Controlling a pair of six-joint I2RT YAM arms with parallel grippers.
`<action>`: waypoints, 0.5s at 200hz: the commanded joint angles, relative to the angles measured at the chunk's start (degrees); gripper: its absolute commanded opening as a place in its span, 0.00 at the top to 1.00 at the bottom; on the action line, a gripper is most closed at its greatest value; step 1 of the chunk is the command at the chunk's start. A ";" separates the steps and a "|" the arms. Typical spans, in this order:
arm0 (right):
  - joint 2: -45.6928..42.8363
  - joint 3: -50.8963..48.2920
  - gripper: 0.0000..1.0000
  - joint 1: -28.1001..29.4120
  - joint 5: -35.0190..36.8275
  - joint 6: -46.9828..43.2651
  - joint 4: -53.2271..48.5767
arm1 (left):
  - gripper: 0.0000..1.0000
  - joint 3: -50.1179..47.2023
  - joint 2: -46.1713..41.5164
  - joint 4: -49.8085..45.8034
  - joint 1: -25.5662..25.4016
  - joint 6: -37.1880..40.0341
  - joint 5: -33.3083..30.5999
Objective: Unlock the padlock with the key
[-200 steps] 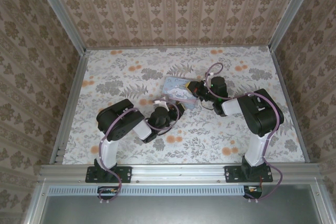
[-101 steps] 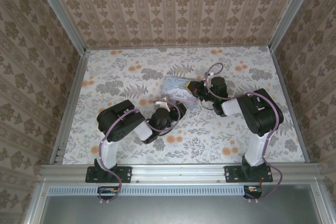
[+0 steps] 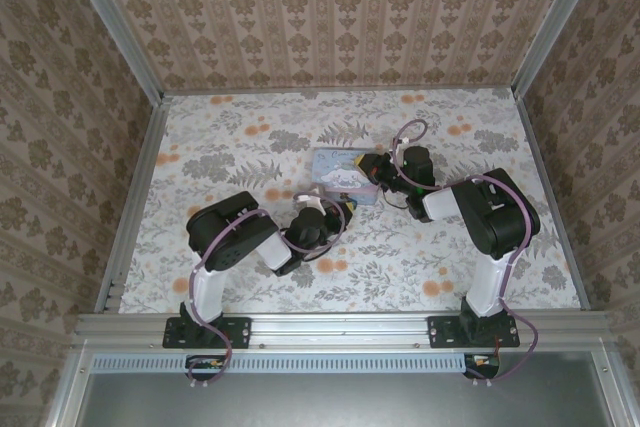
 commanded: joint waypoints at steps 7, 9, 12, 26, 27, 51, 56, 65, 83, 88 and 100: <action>2.87 -1.96 1.00 0.79 -1.15 0.61 -5.17 | 0.97 0.65 -2.46 2.83 -0.15 0.40 0.02; 2.91 -1.96 1.00 0.80 -1.19 0.65 -5.17 | 0.96 0.71 -2.54 2.83 -0.17 0.45 0.13; 2.92 -1.96 1.00 0.80 -1.19 0.65 -5.17 | 0.94 0.73 -2.65 2.83 -0.21 0.52 0.15; 3.09 -1.96 1.00 0.79 -1.28 0.61 -5.08 | 0.77 1.12 -2.70 2.83 -0.16 0.66 0.45; 3.11 -1.96 1.00 0.80 -1.30 0.61 -5.08 | 0.76 1.15 -2.68 2.83 -0.18 0.64 0.50; 3.37 -1.96 1.00 0.85 -1.32 0.87 -4.74 | 0.57 1.92 -1.80 2.88 -0.12 0.21 1.19; 3.46 -1.96 1.00 0.83 -1.32 0.88 -4.73 | 0.57 2.15 -1.57 2.83 -0.16 0.03 1.16; 3.42 -2.05 1.00 0.88 -1.35 0.87 -4.64 | 0.56 2.40 -1.27 2.76 -0.19 -0.01 1.31; 3.43 -2.14 1.00 0.87 -1.33 0.87 -4.64 | 0.55 2.96 -0.53 2.83 -0.21 -0.51 1.29; 3.46 -2.20 1.00 0.87 -1.32 0.84 -4.64 | 0.55 3.20 -0.30 2.83 -0.17 -0.51 1.38; 3.56 -2.29 1.00 0.90 -1.32 0.89 -4.52 | 0.55 3.91 0.26 2.77 -0.20 -0.62 1.81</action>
